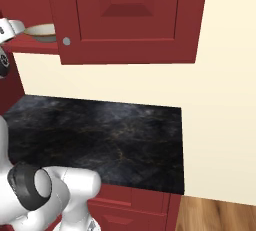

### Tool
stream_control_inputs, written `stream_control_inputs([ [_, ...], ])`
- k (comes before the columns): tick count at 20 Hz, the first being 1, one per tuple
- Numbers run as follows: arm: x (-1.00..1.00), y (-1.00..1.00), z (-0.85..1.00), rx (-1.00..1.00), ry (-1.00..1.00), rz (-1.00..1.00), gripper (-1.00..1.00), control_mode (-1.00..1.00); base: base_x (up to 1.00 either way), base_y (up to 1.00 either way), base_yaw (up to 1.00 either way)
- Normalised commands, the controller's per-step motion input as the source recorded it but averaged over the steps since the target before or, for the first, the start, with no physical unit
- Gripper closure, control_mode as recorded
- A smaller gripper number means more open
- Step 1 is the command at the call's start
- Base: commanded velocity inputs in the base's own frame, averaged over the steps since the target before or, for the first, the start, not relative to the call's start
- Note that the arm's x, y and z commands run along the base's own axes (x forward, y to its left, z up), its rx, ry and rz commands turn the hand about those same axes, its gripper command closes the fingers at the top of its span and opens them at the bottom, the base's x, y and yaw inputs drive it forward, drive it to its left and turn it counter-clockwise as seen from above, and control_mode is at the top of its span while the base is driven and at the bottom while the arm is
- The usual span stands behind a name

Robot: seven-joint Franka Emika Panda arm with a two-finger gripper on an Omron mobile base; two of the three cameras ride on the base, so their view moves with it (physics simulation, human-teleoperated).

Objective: Move the bowls from the cabinet to the plates on the dining table.

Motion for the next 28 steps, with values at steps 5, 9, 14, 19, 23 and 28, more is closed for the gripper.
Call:
stream_control_inputs([
  [5,0.17,0.04,-0.17,-0.12,0.06,-0.05,-1.0,-1.0,0.0,0.0,0.0],
  [9,0.3,0.14,-0.09,-0.43,0.0,-0.03,-1.0,-1.0,0.0,0.0,0.0],
  [14,0.42,0.02,0.0,-0.43,0.0,-0.08,-1.0,-1.0,0.0,0.0,0.0],
  [19,0.03,0.12,0.05,-0.34,0.0,-0.19,-1.0,-1.0,0.0,0.0,0.0],
  [23,0.01,0.21,0.09,-0.27,0.02,-0.27,-1.0,-1.0,0.0,0.0,0.0],
  [28,0.03,0.0,0.0,-0.27,0.04,-0.34,-1.0,-1.0,0.0,0.0,0.0],
])
